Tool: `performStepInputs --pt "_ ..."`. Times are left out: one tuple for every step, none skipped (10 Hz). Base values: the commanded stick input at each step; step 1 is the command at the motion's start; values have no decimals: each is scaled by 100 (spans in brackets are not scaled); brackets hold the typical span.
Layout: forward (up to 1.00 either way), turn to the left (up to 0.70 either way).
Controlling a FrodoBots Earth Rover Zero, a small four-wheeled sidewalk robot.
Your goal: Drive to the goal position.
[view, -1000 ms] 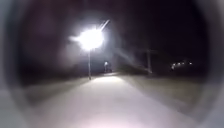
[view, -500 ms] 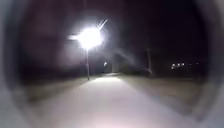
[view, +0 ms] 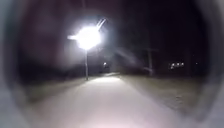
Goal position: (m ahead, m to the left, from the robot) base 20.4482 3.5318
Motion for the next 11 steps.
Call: performStepInputs --pt "70 14" --pt "70 14" --pt "70 14" --pt "70 3" --pt "70 0" --pt "70 0" --pt "70 0" --pt "70 0" --pt "70 0" --pt "70 0" --pt "70 0"
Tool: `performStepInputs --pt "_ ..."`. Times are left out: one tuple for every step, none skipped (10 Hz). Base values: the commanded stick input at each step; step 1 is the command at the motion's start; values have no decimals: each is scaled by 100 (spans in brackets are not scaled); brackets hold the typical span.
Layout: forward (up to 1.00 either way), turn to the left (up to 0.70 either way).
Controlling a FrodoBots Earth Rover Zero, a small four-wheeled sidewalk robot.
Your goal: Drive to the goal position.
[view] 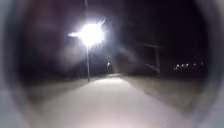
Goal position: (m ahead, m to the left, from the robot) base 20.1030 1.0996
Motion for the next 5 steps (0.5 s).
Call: performStepInputs --pt "70 0" --pt "70 0" --pt "70 0" --pt "70 0" --pt "70 0"
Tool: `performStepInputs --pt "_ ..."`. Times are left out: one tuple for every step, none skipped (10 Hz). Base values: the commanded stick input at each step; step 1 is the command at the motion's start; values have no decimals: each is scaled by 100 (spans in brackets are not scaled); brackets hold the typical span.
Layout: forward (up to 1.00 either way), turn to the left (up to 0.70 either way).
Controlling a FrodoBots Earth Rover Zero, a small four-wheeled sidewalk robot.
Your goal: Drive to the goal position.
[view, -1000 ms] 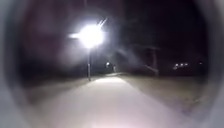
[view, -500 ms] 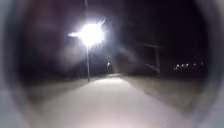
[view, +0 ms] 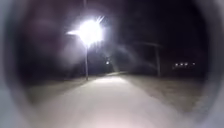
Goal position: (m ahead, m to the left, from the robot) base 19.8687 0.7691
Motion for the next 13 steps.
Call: performStepInputs --pt "70 0" --pt "70 0" --pt "70 0" --pt "70 7" --pt "70 14" --pt "70 10" --pt "70 0" --pt "70 0" --pt "70 0" --pt "70 0" --pt "70 0" --pt "70 0" --pt "70 0"
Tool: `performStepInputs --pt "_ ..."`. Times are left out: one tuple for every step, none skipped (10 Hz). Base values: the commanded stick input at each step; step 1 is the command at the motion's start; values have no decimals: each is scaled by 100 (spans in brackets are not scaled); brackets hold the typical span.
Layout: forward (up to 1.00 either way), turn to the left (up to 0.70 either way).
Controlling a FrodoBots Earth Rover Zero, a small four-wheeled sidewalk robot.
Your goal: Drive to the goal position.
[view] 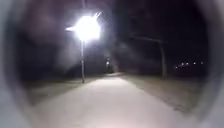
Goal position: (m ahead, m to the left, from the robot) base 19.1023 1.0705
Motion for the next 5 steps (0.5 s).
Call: performStepInputs --pt "70 0" --pt "70 0" --pt "70 0" --pt "70 0" --pt "70 0"
